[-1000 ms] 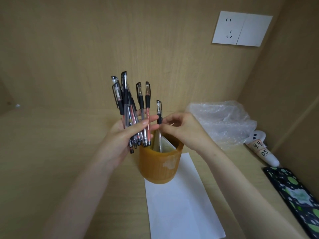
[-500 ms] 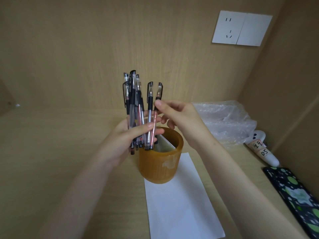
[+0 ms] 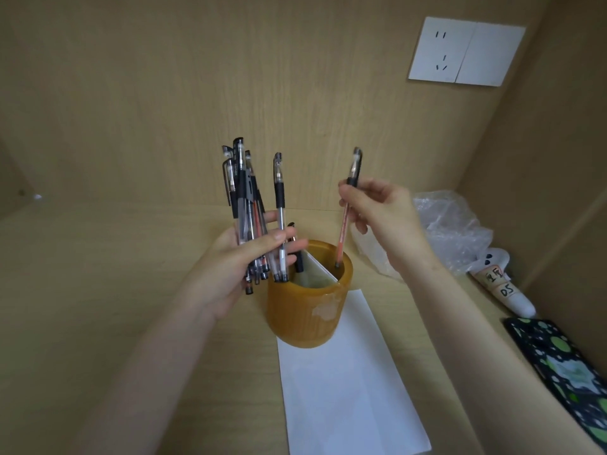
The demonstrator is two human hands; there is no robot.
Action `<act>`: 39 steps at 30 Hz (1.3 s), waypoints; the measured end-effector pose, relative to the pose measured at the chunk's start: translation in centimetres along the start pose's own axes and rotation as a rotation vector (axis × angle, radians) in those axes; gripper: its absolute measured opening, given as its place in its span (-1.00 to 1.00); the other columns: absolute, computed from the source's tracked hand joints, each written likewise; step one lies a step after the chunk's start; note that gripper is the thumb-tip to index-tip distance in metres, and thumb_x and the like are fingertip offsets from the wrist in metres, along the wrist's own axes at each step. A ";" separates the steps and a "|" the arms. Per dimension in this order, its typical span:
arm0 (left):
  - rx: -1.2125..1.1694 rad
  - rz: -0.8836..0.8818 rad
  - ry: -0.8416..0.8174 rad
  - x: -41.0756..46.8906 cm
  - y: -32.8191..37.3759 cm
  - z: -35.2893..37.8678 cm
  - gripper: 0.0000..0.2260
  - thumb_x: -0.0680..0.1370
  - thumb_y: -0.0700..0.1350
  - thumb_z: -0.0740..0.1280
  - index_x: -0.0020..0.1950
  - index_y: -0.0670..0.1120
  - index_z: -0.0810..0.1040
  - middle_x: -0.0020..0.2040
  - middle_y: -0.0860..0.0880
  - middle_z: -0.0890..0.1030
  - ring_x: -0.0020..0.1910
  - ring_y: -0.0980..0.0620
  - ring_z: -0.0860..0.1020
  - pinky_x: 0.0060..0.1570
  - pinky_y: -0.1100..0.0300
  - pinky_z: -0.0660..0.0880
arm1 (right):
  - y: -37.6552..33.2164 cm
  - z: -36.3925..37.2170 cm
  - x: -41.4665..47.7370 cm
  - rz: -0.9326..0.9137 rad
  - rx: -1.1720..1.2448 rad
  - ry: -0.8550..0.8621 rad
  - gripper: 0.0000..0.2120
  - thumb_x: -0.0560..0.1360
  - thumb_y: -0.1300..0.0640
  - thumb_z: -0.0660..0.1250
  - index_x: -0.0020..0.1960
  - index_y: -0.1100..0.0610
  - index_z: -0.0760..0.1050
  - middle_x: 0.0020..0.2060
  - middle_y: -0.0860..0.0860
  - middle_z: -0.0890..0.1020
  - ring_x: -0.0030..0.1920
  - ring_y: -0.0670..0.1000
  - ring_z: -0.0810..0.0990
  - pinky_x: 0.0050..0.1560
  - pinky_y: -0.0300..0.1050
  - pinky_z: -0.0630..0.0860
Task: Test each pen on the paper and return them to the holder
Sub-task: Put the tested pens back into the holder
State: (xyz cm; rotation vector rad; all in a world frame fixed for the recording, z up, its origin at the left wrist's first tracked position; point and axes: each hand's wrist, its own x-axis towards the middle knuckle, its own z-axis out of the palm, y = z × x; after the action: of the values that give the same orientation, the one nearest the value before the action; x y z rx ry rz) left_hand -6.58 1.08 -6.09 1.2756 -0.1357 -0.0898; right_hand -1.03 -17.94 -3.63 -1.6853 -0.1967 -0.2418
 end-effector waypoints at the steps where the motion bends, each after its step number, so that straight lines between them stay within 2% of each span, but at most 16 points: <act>1: -0.004 0.001 0.001 0.0 0.0 0.1 -0.57 0.40 -0.20 0.35 0.27 -0.13 0.43 0.03 -0.09 0.67 0.01 -0.05 0.64 -0.06 0.15 0.59 | 0.4 0.1 -0.1 0.016 -0.058 -0.030 -0.95 0.52 0.23 0.35 -0.08 0.20 0.58 -0.31 0.12 0.58 -0.46 -0.11 0.44 -0.49 -0.29 0.32; 4: -0.022 -0.011 0.005 0.0 -0.1 0.2 -0.64 0.46 -0.25 0.32 0.25 -0.15 0.43 0.01 -0.10 0.67 0.00 -0.07 0.65 -0.06 0.14 0.60 | 1.8 0.4 -0.4 0.071 -0.253 -0.112 -0.94 0.48 0.13 0.41 -0.09 0.12 0.61 -0.29 0.02 0.65 -0.48 -0.19 0.50 -0.49 -0.40 0.33; 7: -0.034 -0.019 0.014 0.0 -0.1 0.2 -0.67 0.50 -0.28 0.29 0.25 -0.18 0.40 0.02 -0.13 0.67 0.00 -0.09 0.64 -0.04 0.11 0.59 | 2.2 0.1 -0.8 0.075 -0.362 -0.120 -0.79 0.43 -0.02 0.45 -0.03 0.08 0.63 -0.28 -0.09 0.65 -0.47 -0.23 0.54 -0.45 -0.45 0.35; 9: -0.046 -0.023 0.017 0.0 0.0 0.2 -0.68 0.51 -0.29 0.28 0.25 -0.19 0.40 0.01 -0.14 0.67 0.01 -0.10 0.64 -0.03 0.09 0.59 | 1.8 -0.1 -1.0 -0.014 -0.347 -0.047 -0.84 0.46 -0.03 0.42 -0.11 0.06 0.62 -0.40 -0.20 0.59 -0.47 -0.22 0.50 -0.39 -0.44 0.36; 11: -0.044 -0.020 0.005 0.0 0.2 0.3 -0.69 0.51 -0.30 0.27 0.25 -0.19 0.39 0.01 -0.14 0.67 0.01 -0.09 0.64 -0.04 0.10 0.59 | 1.0 0.0 -1.3 -0.084 -0.272 0.005 -0.81 0.50 -0.03 0.37 -0.17 0.08 0.60 -0.51 -0.21 0.53 -0.49 -0.21 0.44 -0.39 -0.42 0.36; 14: -0.014 -0.021 -0.035 -0.1 0.4 0.6 -0.71 0.51 -0.29 0.28 0.22 -0.16 0.40 0.01 -0.14 0.67 0.00 -0.08 0.65 -0.08 0.15 0.60 | -0.6 1.2 -1.6 -0.024 -0.166 -0.126 -0.70 0.48 -0.10 0.36 -0.06 0.14 0.62 -0.41 -0.10 0.54 -0.49 -0.17 0.40 -0.44 -0.35 0.35; 17: 0.012 -0.033 -0.082 -0.1 0.4 1.0 -0.68 0.50 -0.28 0.29 0.25 -0.18 0.40 0.03 -0.17 0.66 0.02 -0.08 0.64 -0.08 0.16 0.59 | -1.1 2.9 -1.6 -0.022 -0.173 -0.208 -0.74 0.49 -0.05 0.37 -0.01 0.14 0.61 -0.35 -0.07 0.54 -0.45 -0.19 0.42 -0.37 -0.32 0.37; 19: 0.025 -0.036 -0.089 -0.2 0.3 1.0 -0.68 0.50 -0.28 0.29 0.25 -0.19 0.41 0.02 -0.17 0.66 0.02 -0.07 0.64 -0.06 0.15 0.59 | -1.0 3.6 -1.5 -0.050 -0.174 -0.203 -0.75 0.51 0.01 0.36 -0.05 0.21 0.60 -0.41 -0.07 0.50 -0.46 -0.20 0.41 -0.37 -0.30 0.36; 24: 0.003 -0.017 -0.047 -0.4 0.6 0.2 -0.73 0.52 -0.27 0.26 0.22 -0.14 0.47 0.05 -0.12 0.66 0.06 0.00 0.62 -0.03 0.17 0.58 | -1.2 2.7 -1.1 -0.038 0.110 -0.084 -0.75 0.55 0.19 0.30 -0.01 0.41 0.53 -0.47 0.04 0.46 -0.50 -0.05 0.37 -0.50 -0.26 0.32; 26: 0.002 0.013 0.006 -0.4 0.8 -0.2 -0.75 0.52 -0.27 0.27 0.17 -0.10 0.53 -0.07 -0.09 0.62 -0.04 0.04 0.63 -0.06 0.17 0.59 | -1.2 2.0 -0.7 -0.055 0.139 -0.042 -0.76 0.55 0.19 0.32 -0.03 0.42 0.53 -0.50 0.01 0.45 -0.49 -0.03 0.36 -0.47 -0.24 0.32; 28: 0.005 0.037 0.026 -0.6 0.8 -0.5 -0.73 0.51 -0.28 0.27 0.17 -0.07 0.54 -0.24 -0.06 0.52 -0.18 0.08 0.59 -0.06 0.15 0.58 | -1.1 2.1 -0.8 -0.066 0.024 -0.086 -0.82 0.54 0.18 0.35 -0.07 0.32 0.57 -0.48 0.01 0.48 -0.50 -0.04 0.38 -0.47 -0.25 0.34; 30: 0.010 0.038 0.006 -0.7 0.9 -0.5 -0.69 0.49 -0.26 0.28 0.22 -0.05 0.51 -0.28 -0.02 0.50 -0.21 0.11 0.58 -0.04 0.15 0.58 | -0.8 2.7 -1.4 -0.059 -0.108 -0.151 -0.90 0.52 0.18 0.37 -0.05 0.22 0.59 -0.43 0.02 0.53 -0.52 -0.13 0.44 -0.47 -0.33 0.37; 33: 0.039 0.019 -0.009 -0.7 0.8 -0.5 -0.61 0.43 -0.20 0.35 0.26 -0.02 0.49 -0.20 -0.02 0.62 -0.12 0.08 0.64 -0.01 0.15 0.58 | 0.0 3.1 -2.1 -0.099 -0.315 -0.233 -0.87 0.48 0.11 0.42 -0.03 0.17 0.61 -0.36 0.04 0.61 -0.45 -0.18 0.53 -0.29 -0.30 0.53; 35: 0.040 0.002 -0.002 -0.9 0.7 -0.5 -0.58 0.38 -0.17 0.37 0.24 -0.06 0.49 -0.13 -0.05 0.68 -0.07 0.03 0.65 -0.02 0.17 0.58 | 0.1 3.1 -2.3 -0.125 -0.447 -0.264 -0.76 0.45 0.03 0.44 0.05 0.13 0.60 -0.34 0.02 0.63 -0.45 -0.22 0.53 -0.23 -0.29 0.53; 37: 0.066 0.010 0.001 -1.0 0.7 -0.4 -0.62 0.38 -0.16 0.36 0.20 -0.07 0.50 -0.06 -0.09 0.69 -0.02 0.00 0.65 -0.02 0.17 0.58 | -0.2 2.9 -2.2 -0.143 -0.506 -0.221 -0.64 0.44 -0.03 0.43 0.18 0.11 0.55 -0.30 -0.02 0.61 -0.47 -0.25 0.51 -0.32 -0.39 0.47; 39: 0.069 0.022 -0.001 -1.1 0.7 -0.4 -0.65 0.41 -0.18 0.34 0.19 -0.07 0.48 -0.03 -0.09 0.68 0.01 -0.01 0.64 0.00 0.15 0.58 | -0.8 2.8 -2.1 -0.182 -0.452 -0.144 -0.73 0.53 0.01 0.34 0.16 0.12 0.56 -0.32 -0.02 0.57 -0.51 -0.21 0.48 -0.40 -0.39 0.40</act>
State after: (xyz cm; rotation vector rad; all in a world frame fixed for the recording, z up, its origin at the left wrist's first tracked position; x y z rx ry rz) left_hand -7.58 1.79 -5.59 1.3426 -0.1541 -0.0674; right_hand -3.17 -15.00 -3.79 -2.1387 -0.4285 -0.3179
